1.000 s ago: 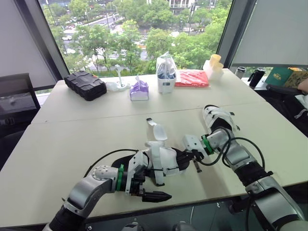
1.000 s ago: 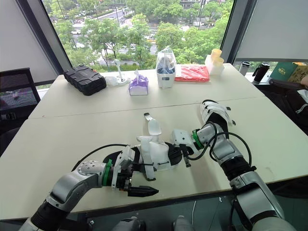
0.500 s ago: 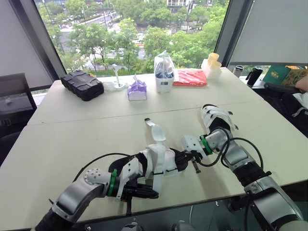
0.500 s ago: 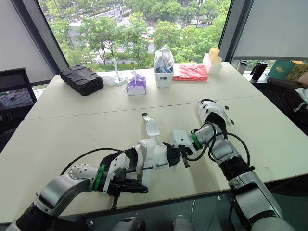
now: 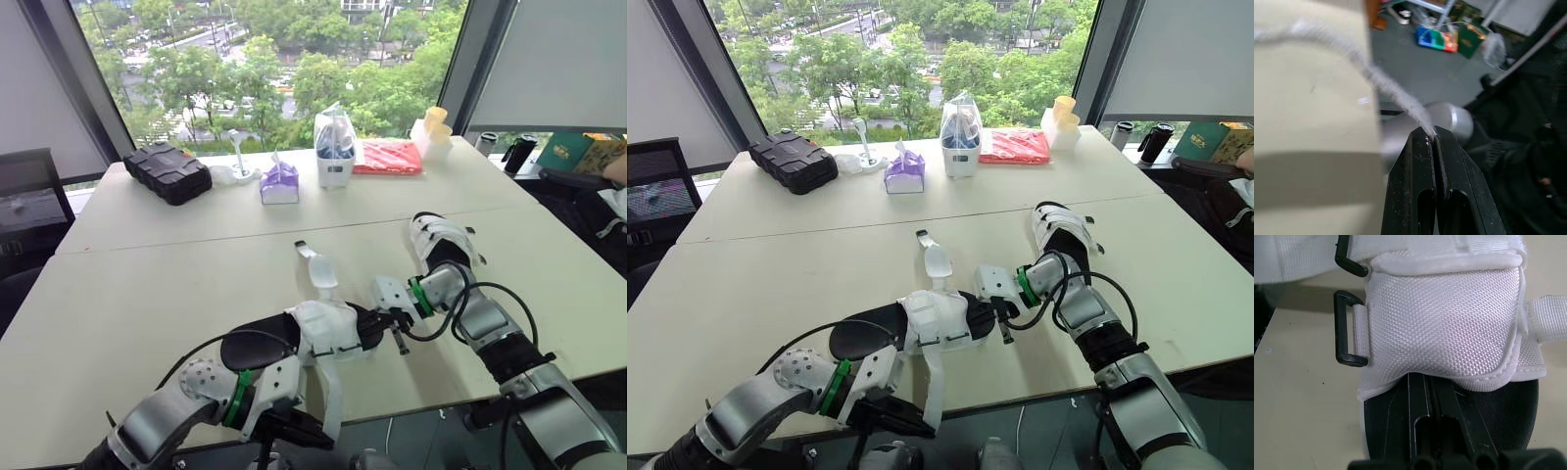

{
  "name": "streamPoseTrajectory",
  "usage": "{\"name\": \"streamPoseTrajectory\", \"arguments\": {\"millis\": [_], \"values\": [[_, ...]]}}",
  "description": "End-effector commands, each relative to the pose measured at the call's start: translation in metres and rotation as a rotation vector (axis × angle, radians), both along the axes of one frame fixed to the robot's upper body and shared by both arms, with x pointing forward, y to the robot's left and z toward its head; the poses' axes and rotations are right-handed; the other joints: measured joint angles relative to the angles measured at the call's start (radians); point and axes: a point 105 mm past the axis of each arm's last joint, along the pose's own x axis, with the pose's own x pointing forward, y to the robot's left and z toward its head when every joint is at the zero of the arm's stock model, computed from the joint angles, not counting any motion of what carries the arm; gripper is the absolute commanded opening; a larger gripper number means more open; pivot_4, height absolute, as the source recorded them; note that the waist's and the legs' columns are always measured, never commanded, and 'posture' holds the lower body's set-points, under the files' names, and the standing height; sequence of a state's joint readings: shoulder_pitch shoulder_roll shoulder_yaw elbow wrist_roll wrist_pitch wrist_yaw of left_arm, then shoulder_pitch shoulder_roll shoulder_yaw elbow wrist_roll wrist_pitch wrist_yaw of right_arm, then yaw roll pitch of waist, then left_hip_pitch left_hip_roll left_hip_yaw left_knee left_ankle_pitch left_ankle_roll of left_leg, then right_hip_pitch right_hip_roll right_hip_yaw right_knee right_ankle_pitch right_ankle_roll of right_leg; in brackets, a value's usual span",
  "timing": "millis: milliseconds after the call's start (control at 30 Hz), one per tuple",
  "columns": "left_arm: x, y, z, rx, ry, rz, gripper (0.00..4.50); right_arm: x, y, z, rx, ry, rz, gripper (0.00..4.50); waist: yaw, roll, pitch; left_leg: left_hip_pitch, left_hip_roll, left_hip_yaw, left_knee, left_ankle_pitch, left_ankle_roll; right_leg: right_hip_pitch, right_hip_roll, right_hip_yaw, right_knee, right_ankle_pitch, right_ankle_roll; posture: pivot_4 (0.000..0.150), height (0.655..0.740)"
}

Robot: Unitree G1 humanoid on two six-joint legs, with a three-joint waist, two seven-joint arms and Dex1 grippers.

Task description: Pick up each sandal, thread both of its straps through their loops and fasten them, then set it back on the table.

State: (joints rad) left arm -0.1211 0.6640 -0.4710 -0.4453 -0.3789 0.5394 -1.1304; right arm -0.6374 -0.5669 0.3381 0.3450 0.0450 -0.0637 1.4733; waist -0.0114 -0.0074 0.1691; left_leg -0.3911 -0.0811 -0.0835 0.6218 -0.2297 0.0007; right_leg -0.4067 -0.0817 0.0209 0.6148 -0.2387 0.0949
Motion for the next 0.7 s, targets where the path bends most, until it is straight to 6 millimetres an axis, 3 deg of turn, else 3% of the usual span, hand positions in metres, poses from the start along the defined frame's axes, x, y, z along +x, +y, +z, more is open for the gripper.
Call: {"name": "streamPoseTrajectory", "arguments": {"millis": [33, 167, 433, 700], "values": [[-0.016, -0.007, 0.005, -0.021, -0.020, -0.090, 0.02, -0.012, 0.001, -0.013, -0.038, 0.055, 0.027, 0.00, 0.000, 0.000, 0.000, 0.000, 0.000, 0.000, 0.000, 0.000, 0.000, 0.000, 0.000, 0.000, 0.000, 0.000, 0.000, 0.150, 0.7400], [-0.016, -0.006, 0.007, -0.018, -0.085, -0.129, 0.02, -0.013, 0.000, -0.013, -0.044, 0.060, 0.026, 0.00, 0.001, 0.000, 0.000, 0.000, 0.000, 0.000, -0.001, 0.000, 0.000, 0.000, 0.000, 0.000, -0.001, 0.000, 0.000, 0.150, 0.7400], [0.029, -0.011, 0.050, -0.149, -0.223, 0.000, 0.02, -0.012, 0.001, -0.015, -0.049, 0.061, 0.027, 0.00, 0.001, 0.000, 0.000, -0.001, 0.000, 0.000, -0.001, 0.000, 0.000, 0.000, 0.000, -0.001, -0.001, 0.000, 0.000, 0.150, 0.7400], [0.062, -0.005, 0.073, -0.241, -0.196, 0.158, 0.02, -0.007, 0.000, -0.014, -0.052, 0.049, 0.027, 0.00, 0.000, 0.000, 0.000, -0.001, 0.000, 0.000, 0.000, 0.000, 0.000, 0.000, 0.000, -0.002, -0.001, 0.000, 0.001, 0.150, 0.7400]]}}
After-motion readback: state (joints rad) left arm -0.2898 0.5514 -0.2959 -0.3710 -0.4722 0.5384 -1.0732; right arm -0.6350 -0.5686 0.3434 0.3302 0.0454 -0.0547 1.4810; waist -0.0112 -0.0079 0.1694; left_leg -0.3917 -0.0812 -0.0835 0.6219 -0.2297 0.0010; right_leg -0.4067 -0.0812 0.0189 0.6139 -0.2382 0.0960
